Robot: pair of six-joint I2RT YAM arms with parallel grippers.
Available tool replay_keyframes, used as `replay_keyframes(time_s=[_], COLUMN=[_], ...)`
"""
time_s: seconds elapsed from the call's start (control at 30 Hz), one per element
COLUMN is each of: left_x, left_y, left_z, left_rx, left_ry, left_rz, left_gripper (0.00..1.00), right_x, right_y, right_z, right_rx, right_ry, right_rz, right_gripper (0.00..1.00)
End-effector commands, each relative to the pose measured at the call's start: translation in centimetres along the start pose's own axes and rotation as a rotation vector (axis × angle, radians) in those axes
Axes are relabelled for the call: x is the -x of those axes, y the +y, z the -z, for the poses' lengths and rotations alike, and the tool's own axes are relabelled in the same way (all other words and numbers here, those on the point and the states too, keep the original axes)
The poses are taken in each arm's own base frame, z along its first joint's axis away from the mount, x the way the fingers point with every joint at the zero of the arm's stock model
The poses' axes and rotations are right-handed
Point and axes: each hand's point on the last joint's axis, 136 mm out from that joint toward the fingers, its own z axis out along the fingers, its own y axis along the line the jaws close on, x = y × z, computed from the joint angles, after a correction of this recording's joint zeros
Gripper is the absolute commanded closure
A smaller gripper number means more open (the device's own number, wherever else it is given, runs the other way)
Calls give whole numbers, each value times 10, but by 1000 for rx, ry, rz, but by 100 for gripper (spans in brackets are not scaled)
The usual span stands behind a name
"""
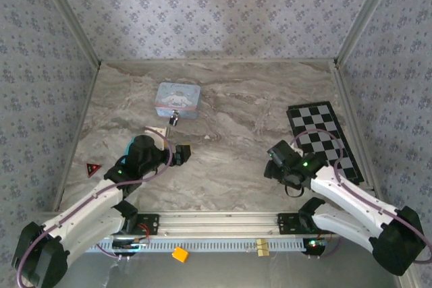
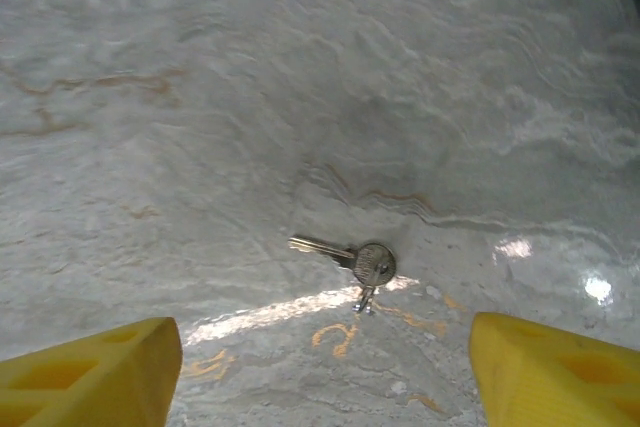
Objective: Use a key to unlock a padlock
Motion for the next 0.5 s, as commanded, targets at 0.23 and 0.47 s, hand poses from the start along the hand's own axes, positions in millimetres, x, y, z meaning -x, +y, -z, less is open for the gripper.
replay_keyframes(time_s=[0.23, 0.47], left_x=[17, 18], left_y=[-6, -2], left_z=[12, 15], left_rx=[-10, 6], left_ry=[-84, -102], left_rz=[-45, -33], left_gripper=[0, 0], right_x=[-8, -12], right_y=[-14, -14], right_z=[-22, -36], right_rx=[-104, -132], right_ry=[20, 41], right_rz=[-75, -74], right_gripper=[44, 59])
